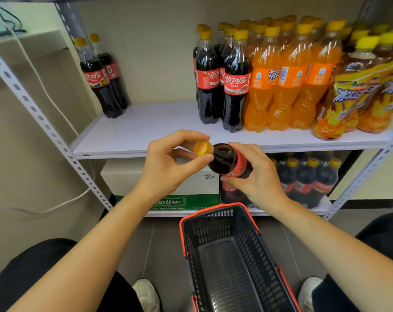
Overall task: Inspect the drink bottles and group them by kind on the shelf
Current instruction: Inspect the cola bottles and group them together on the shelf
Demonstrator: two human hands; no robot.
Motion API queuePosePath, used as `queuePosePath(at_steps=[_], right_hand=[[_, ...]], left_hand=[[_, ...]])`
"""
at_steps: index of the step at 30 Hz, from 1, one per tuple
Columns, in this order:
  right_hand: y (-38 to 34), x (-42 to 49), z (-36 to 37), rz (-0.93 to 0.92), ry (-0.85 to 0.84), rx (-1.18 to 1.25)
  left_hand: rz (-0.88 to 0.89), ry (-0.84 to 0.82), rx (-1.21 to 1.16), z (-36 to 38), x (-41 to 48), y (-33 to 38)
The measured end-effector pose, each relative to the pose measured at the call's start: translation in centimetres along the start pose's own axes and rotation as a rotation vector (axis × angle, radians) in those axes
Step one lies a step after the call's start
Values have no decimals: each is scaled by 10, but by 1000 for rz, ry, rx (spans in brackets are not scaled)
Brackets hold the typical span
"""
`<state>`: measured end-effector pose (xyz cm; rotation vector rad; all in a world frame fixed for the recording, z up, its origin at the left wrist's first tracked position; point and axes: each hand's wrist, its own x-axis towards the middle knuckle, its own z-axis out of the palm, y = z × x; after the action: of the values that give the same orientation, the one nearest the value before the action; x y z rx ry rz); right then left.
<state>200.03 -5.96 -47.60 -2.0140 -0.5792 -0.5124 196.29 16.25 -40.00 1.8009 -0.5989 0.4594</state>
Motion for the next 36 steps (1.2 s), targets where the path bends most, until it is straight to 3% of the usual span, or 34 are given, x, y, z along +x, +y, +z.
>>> queuePosePath(at_steps=[5,11,17,21,24,28,30,36], right_hand=[[-3,-4,1,-49,69,-168],[-2,-3,-1,-31,48,-167],[-3,-1,0,32,-39,-12],[-8,1,-2,90,-69,117],[-11,1,-4,155,-194,266],[-17,-1,-3,280,-293,395],[-22,-1,-3,362,-258,475],[-33,10,-16,660,-45,868]], left_hand=[[-28,109,108,3,-1,2],[-356,133,-419,4,3,1],[-360,40,-607,1,3,-6],[-251,56,-551,2,2,-8],[-211,125,-464,1,4,-7],[-212,255,-237,0,5,-13],[-269,204,-239,1,3,-14],[-472,-162,-192,2,-7,-21]])
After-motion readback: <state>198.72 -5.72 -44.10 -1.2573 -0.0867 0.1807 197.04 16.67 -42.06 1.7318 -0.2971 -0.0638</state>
